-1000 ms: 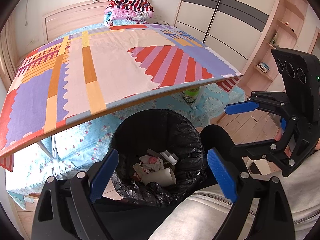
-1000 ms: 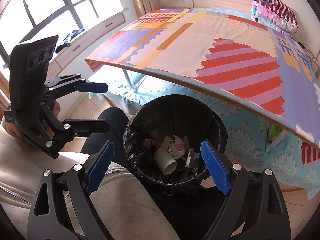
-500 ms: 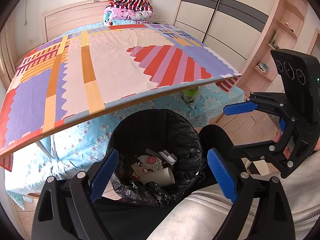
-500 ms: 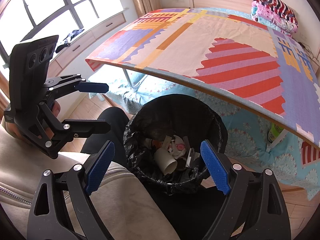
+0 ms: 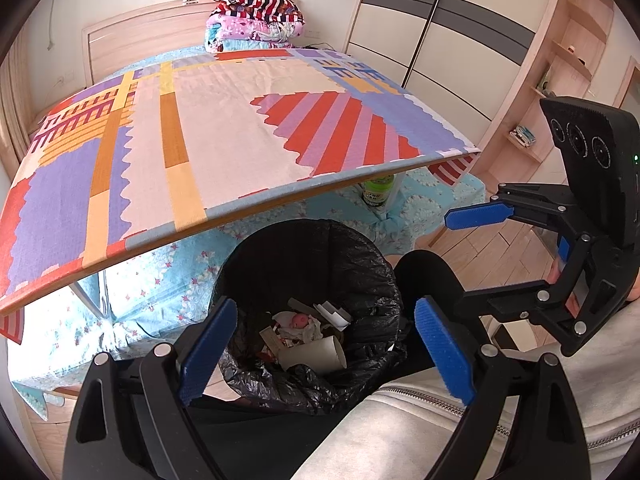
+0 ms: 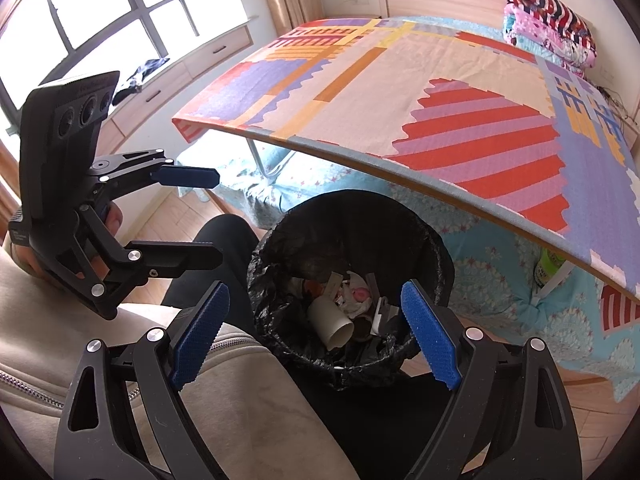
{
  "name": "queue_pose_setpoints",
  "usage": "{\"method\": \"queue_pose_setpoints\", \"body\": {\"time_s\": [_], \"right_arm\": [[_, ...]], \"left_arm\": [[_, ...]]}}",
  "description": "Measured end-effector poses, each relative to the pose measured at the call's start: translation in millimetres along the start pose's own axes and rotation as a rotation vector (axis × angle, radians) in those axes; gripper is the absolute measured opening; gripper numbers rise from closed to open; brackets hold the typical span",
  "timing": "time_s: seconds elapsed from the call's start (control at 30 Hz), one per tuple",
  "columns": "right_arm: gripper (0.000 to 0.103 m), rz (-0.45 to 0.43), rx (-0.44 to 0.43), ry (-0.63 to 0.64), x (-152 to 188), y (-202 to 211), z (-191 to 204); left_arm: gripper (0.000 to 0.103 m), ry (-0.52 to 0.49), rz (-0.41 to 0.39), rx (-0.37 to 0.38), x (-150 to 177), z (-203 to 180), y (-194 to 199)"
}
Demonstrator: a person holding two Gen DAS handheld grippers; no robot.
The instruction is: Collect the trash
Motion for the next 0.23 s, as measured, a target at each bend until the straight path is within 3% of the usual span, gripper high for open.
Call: {"method": "queue_pose_setpoints", "body": {"time_s": [0.23], "right_arm": [[0.088,0.002,0.001,0.000,-1.0,1.1,0.5]], "left_arm": [[0.087,-0.009,-0.004,0.006,-0.3,-1.3,1.8]]}}
Point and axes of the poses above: each gripper's, at about its wrist camera, not at the fingertips, and y roughly against the way its jaws point, z to its left, x to its underside, the point moved 1 cm from there along -y, roughly the way its jaws point, and after that the axes turned 12 degrees about z, right-handed, at the moved point
